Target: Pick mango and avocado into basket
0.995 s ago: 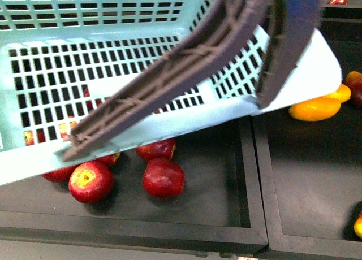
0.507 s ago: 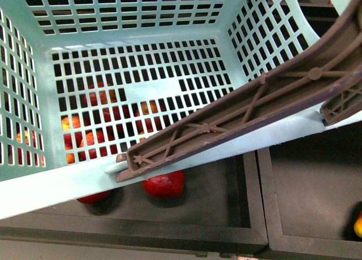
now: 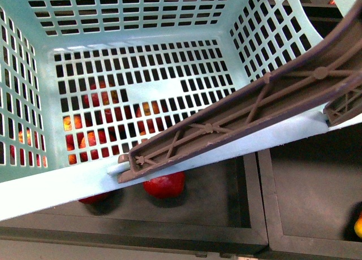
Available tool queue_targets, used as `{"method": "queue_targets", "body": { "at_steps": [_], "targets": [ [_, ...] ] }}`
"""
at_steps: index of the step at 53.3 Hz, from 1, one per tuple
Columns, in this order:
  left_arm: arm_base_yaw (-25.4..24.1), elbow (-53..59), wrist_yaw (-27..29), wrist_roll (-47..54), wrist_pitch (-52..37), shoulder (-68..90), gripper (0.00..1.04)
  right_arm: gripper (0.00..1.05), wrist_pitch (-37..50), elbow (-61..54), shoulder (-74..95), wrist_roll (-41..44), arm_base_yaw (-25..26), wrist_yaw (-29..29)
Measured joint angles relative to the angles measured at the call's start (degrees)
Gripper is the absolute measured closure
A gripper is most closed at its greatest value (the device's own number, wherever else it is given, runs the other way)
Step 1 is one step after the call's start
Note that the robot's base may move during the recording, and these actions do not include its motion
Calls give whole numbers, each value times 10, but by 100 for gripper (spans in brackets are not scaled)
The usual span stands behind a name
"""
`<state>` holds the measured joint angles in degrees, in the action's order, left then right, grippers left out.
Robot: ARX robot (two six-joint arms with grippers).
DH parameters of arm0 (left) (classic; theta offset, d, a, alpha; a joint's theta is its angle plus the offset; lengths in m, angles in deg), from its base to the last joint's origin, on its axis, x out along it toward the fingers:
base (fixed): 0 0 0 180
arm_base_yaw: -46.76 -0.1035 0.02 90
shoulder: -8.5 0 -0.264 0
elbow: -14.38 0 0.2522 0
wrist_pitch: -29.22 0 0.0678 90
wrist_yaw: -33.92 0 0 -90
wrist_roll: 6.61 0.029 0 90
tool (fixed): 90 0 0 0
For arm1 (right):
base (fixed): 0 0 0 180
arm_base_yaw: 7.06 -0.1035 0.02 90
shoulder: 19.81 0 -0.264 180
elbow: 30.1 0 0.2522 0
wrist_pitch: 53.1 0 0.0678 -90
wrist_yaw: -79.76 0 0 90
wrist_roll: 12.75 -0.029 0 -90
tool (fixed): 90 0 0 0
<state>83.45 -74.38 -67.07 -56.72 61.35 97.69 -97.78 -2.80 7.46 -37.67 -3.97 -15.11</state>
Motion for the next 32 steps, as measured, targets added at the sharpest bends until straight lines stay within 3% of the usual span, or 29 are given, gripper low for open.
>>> {"method": "queue_targets", "body": {
  "at_steps": [9,16,26,32],
  "targets": [
    [-1,0,3,-1,0,0,91,9,96,10,95,-6,84,16],
    [-1,0,3,-3,0,0,91,9,254,57,304,-6,160,12],
    [-1,0,2,-3,0,0,91,9,387,148,516,-13,200,-38],
    [0,0,1,-3,0,0,91,9,407,240,668,-49,219,-49]
  ]
}}
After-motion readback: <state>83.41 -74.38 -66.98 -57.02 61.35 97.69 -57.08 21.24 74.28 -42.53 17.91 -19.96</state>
